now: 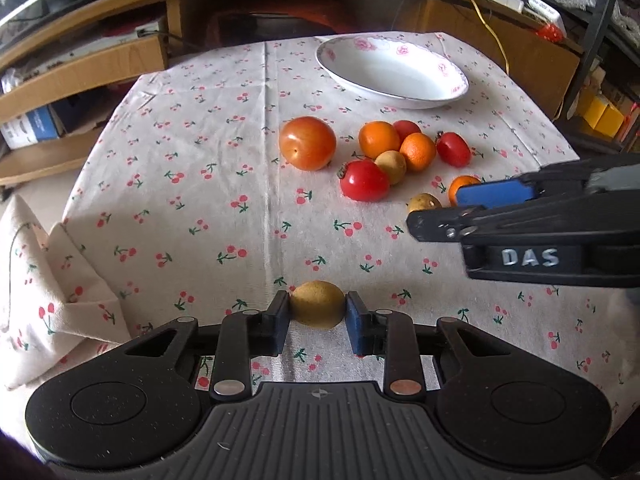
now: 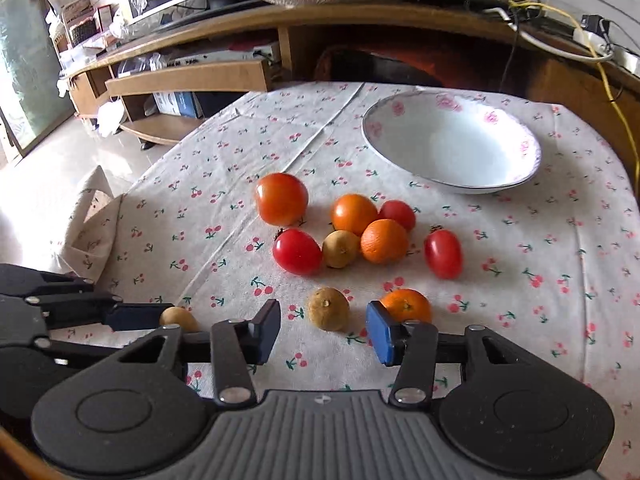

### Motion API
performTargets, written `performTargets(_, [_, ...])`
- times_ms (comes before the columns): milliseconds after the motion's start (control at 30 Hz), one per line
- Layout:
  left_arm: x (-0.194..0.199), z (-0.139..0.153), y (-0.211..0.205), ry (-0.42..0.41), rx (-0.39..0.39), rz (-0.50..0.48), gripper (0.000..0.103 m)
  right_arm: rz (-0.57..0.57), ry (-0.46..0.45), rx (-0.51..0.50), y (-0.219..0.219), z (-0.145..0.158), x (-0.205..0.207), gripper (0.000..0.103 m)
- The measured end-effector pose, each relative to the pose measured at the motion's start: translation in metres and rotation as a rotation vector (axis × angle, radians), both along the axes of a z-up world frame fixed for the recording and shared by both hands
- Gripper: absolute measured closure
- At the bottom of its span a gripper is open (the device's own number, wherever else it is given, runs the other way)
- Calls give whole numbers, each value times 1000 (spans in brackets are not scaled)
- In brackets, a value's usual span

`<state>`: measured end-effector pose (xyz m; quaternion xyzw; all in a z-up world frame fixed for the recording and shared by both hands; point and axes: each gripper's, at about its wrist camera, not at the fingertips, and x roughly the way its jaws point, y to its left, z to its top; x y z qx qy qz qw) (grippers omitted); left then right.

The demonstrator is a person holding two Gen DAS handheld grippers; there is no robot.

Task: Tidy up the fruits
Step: 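Close the left tool on a small brown fruit while the right tool grasps another brown fruit, then carry both held brown fruits up and over the white bowl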

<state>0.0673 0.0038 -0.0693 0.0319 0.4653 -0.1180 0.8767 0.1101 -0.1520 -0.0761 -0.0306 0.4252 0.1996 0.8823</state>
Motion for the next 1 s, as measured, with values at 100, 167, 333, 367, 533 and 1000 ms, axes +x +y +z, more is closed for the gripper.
performTargets(100, [1,0,3,-2,-18,5,66,13,12,-11,7,-7,5,56])
performTargets(167, [0,0,3,-6,-17,1,66,16,19,-18,11,-12,9,58])
performTargets(333, [0,-1,2,-22,-9,-14,65,4,6,-45,12,-14,14,76])
performTargets(367, [0,-2,1,-25,-1,-19,65,-2,9,-46,10,-14,14,76])
performTargets(533, [-1,-3,-4,-34,38,-29,64,7,14,-65,10,-13,7,76])
performTargets(1000, [6,16,-12,-45,10,-18,66,-6,-18,-27,-5,9,-5,76])
